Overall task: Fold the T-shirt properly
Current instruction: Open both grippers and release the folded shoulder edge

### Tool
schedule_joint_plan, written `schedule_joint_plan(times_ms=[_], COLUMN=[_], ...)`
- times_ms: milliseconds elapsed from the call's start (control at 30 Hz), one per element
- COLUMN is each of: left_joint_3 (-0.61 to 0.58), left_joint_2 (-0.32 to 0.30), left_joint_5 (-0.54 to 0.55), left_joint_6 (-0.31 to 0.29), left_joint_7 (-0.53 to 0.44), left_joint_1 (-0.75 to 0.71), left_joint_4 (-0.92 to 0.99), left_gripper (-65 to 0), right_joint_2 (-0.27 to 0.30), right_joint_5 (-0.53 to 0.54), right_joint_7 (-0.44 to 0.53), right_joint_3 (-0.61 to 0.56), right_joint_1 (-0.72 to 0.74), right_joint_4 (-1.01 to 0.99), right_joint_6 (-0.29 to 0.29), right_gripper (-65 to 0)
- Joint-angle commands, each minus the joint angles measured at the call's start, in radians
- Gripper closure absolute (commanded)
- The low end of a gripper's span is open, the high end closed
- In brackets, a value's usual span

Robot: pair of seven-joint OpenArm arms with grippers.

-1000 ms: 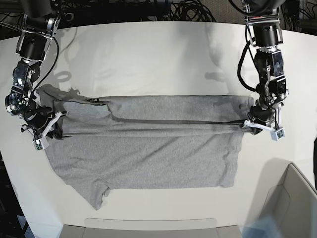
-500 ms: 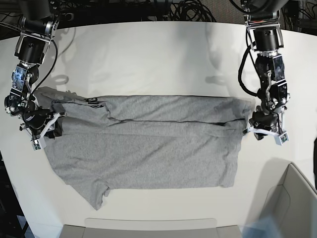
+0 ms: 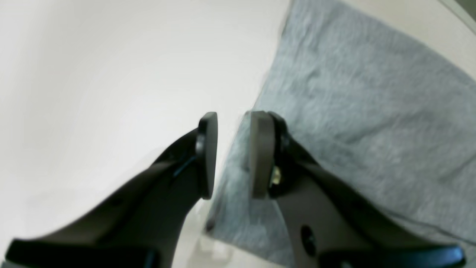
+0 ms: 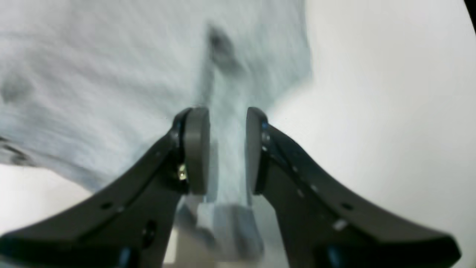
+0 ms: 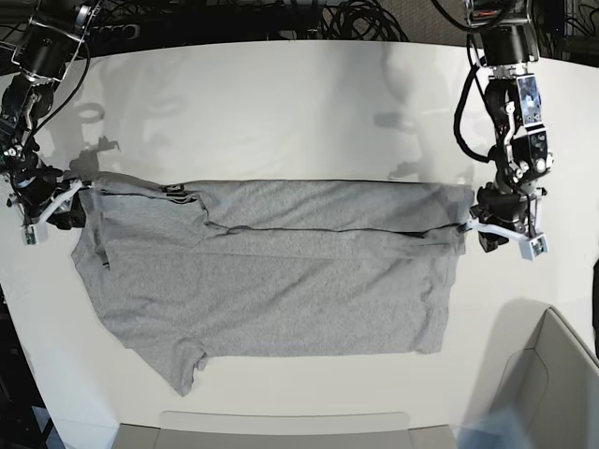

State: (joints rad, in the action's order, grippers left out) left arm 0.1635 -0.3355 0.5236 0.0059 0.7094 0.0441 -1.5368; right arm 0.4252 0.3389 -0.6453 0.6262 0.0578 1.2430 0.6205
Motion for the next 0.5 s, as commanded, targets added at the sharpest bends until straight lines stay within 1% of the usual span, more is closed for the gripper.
schedule_joint_plan(times_ms=[0, 67, 167, 300, 467], left_joint_3=[0.005, 0.005, 0.003, 0.001, 0.000], left_joint_2=[-0.015, -0.015, -0.012, -0.010, -0.007], left_joint_5=[0.000, 0.000, 0.000, 0.000, 0.003], left_joint_6=[-0.007, -0.007, -0.008, -0.008, -0.005], left_joint_7=[-0.020, -0.020, -0.020, -0.020, -0.020], left_joint_1=[0.009, -0.005, -0.011, -0.011, -0.016], left_joint_4=[-0.026, -0.031, -0.031, -0.031, -0.032], left_gripper=[-16.0, -16.0, -16.0, -16.0, -16.0], right_joint_2=[0.036, 0.041, 0.079, 0.080, 0.085], right_joint_5=[0.056, 0.136, 0.207, 0.216, 0.217], right_joint_7=[0.015, -0.021, -0.026, -0.026, -0.024], right_joint_3=[0.040, 0.087, 0.096, 0.094, 0.094], right_joint_1=[0.004, -0.037, -0.092, -0.108, -0.060], right_joint_4=[0.022, 0.022, 0.013, 0.004, -0.148], right_joint_6=[0.002, 0.003, 0.003, 0.003, 0.003], right_gripper=[-17.3, -17.3, -17.3, -17.3, -17.3])
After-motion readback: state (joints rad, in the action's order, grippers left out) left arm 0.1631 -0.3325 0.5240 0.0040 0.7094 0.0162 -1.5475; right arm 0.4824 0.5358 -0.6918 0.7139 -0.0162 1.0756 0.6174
